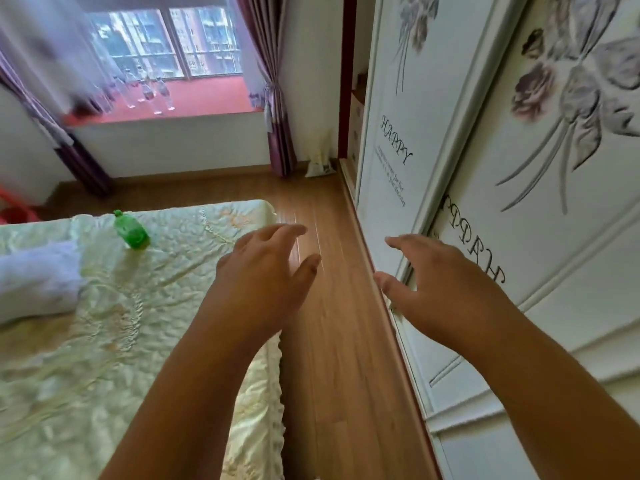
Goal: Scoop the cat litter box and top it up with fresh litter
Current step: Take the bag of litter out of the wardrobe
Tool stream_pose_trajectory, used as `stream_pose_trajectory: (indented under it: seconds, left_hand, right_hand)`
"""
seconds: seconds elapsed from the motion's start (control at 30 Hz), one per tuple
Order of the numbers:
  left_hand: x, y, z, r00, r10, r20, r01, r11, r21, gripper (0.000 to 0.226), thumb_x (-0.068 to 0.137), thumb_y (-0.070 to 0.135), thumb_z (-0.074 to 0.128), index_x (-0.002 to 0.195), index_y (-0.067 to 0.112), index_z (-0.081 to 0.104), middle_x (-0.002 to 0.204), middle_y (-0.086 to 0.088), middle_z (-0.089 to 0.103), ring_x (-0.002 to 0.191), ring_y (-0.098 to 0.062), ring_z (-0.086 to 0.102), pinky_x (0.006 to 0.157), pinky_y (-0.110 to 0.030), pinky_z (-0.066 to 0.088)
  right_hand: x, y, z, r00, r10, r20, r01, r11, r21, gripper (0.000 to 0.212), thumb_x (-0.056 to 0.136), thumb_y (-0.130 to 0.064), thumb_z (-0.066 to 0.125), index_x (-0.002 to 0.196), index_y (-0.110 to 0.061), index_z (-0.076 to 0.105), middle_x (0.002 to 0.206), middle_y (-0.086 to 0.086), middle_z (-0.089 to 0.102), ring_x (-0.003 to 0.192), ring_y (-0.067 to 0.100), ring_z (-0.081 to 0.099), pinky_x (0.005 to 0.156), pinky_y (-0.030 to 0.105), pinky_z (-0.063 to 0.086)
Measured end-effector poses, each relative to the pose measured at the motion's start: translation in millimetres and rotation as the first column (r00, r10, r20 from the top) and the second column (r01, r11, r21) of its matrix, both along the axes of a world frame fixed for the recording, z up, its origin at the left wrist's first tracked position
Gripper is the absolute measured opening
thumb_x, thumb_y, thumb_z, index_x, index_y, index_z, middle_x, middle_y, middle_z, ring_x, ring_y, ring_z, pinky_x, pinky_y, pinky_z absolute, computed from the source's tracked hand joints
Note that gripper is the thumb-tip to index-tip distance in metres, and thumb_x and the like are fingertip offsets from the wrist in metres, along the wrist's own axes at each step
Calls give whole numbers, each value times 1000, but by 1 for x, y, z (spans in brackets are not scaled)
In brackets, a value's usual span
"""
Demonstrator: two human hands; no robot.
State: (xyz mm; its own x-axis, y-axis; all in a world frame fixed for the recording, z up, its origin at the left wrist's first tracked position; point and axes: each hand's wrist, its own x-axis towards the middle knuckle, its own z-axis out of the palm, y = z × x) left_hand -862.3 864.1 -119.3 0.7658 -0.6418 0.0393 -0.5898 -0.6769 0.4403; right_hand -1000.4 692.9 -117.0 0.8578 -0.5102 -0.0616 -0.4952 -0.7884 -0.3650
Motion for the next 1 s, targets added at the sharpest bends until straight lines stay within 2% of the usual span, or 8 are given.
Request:
stream_pose_trajectory:
  seconds: [0.13,0.27,0.57,0.8,1.0]
  left_hand:
    - [40,-24,-1,1000,11,0,-11,1000,-11,51,97,58,46,145,41,43,154,15,43,143,-15,37,115,-50,37]
    - [81,-59,-9,1000,23,-17,-22,999,40,52,98,58,46,146,42,41,155,16,40,145,-12,33,118,-48,33]
    - [193,-157,6,981,175,87,-179,983,33,53,97,60,47,146,41,42,153,16,44,142,-13,39,114,-48,39]
    - [261,-210,-7,971,239,27,-240,971,25,51,97,59,47,145,43,42,152,19,44,141,-10,38,113,-47,39]
    - [352,-259,-16,975,222,17,-222,975,15,51,97,59,46,145,42,43,151,19,44,140,-10,40,113,-44,39]
  right_hand:
    - [47,-33,-1,1000,8,1,-8,1000,16,62,98,-55,51,154,-34,34,157,-12,39,141,14,40,111,37,38]
    - [105,-78,-10,998,56,30,-57,998,14,62,98,-55,51,154,-32,36,157,-10,41,141,14,41,114,39,39]
    - [253,-195,0,974,212,86,-213,977,9,62,97,-55,53,153,-32,37,157,-7,42,142,18,43,112,41,40]
    - [347,-258,0,953,299,47,-300,954,13,63,97,-55,54,153,-32,37,157,-7,42,143,18,41,113,45,42]
    - [430,-305,-13,962,273,10,-273,962,4,63,97,-55,54,153,-32,37,156,-7,43,142,18,42,112,43,42]
